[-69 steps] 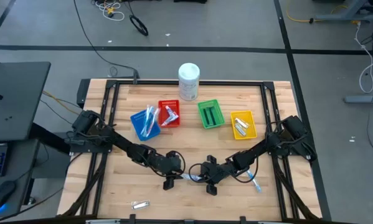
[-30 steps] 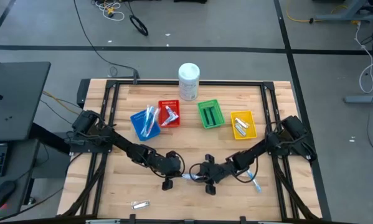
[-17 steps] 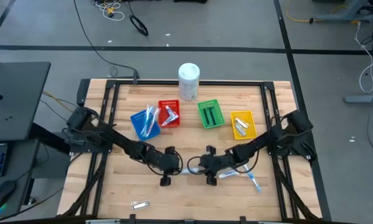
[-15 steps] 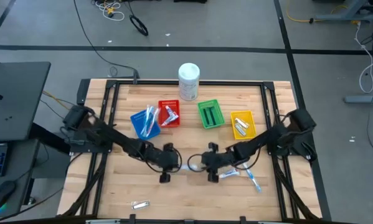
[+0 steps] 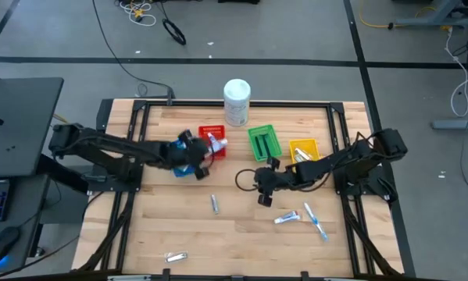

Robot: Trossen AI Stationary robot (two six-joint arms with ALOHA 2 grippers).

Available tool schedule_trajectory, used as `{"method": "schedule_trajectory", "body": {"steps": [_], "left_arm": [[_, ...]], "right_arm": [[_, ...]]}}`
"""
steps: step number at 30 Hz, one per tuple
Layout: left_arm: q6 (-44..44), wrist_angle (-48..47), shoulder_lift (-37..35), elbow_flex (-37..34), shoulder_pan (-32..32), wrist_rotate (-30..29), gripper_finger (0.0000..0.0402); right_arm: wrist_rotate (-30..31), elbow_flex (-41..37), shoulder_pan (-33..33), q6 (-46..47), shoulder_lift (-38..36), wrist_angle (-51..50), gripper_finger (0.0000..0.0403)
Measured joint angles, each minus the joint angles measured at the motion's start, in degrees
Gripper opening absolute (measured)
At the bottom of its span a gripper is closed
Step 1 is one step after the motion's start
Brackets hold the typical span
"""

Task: Pick & Place Travel size toiletries
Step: Put the white toothpaste into the red bin

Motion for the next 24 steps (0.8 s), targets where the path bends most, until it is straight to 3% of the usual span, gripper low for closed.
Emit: {"method": "schedule_trajectory", "body": {"steps": [3, 6, 14, 20, 24], "left_arm": [[-1.61, -1.25, 0.11, -0.03, 5.43, 2.19, 0.0010], [-2.45, -0.98, 2.02, -0.25, 9.89, 8.27, 0.0017], [-3.26, 0.79, 9.02, -0.26, 15.51, 14.48, 0.0007], [-3.08, 1.02, 13.26, -0.26, 16.74, 13.25, 0.0042], [-2.22, 0.93, 13.94, -0.17, 16.74, 12.24, 0.0069]], "right_arm": [[-0.01, 0.00, -1.45, -2.29, 0.16, 0.63, 0.0148], [-0.04, 0.00, -3.01, -3.83, 0.16, 2.39, 0.0148], [-0.02, 0.00, -7.41, -3.97, 0.18, 6.55, 0.0148], [-0.59, 0.00, -9.03, -3.13, 0.18, 6.58, 0.0148], [-5.03, 0.00, -9.02, -2.37, 0.18, 6.97, 0.0148]]}}
